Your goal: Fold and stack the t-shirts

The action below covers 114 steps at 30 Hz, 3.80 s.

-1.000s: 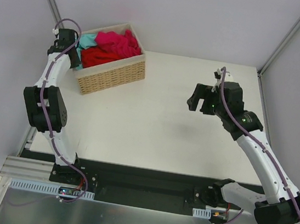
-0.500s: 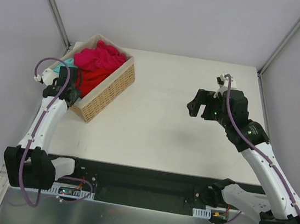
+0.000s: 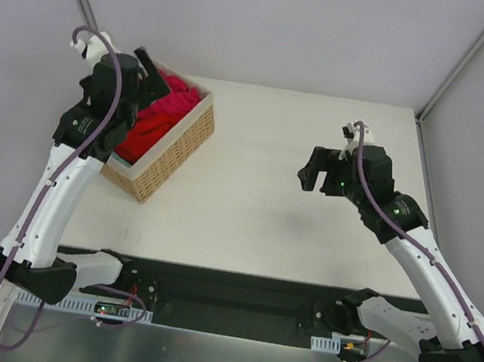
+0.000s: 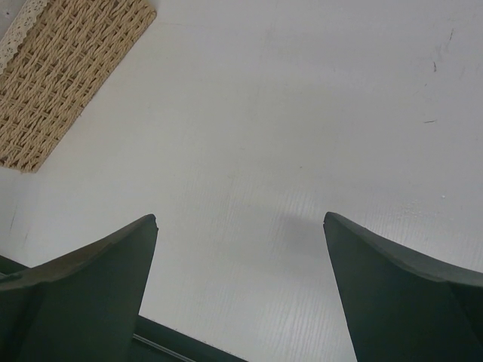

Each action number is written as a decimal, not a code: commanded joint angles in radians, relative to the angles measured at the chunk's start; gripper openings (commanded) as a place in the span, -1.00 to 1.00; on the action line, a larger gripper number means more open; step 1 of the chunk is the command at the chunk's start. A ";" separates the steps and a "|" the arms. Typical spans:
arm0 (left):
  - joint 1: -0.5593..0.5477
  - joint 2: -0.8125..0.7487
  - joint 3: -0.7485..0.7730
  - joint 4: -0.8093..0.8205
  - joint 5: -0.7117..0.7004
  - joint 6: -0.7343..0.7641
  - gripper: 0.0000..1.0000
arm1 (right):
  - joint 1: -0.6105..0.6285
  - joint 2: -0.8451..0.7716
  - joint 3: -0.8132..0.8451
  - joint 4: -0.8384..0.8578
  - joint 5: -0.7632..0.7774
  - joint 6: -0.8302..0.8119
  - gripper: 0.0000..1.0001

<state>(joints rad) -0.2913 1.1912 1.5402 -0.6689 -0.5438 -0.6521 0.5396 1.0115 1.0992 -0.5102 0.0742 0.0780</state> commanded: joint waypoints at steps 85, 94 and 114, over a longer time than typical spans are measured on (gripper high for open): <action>0.276 0.826 0.769 0.134 0.409 0.637 0.98 | 0.069 0.156 0.025 0.050 0.078 -0.003 0.93; 0.342 0.807 0.646 0.178 0.301 0.635 0.98 | 0.091 0.055 -0.010 0.032 0.124 -0.015 0.93; 0.432 1.153 0.842 0.180 0.321 0.577 -0.49 | 0.091 0.163 -0.058 0.064 0.134 -0.006 0.93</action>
<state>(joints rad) 0.1154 2.3299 2.3264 -0.4942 -0.2359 -0.0547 0.6262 1.1496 1.0317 -0.4736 0.2050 0.0631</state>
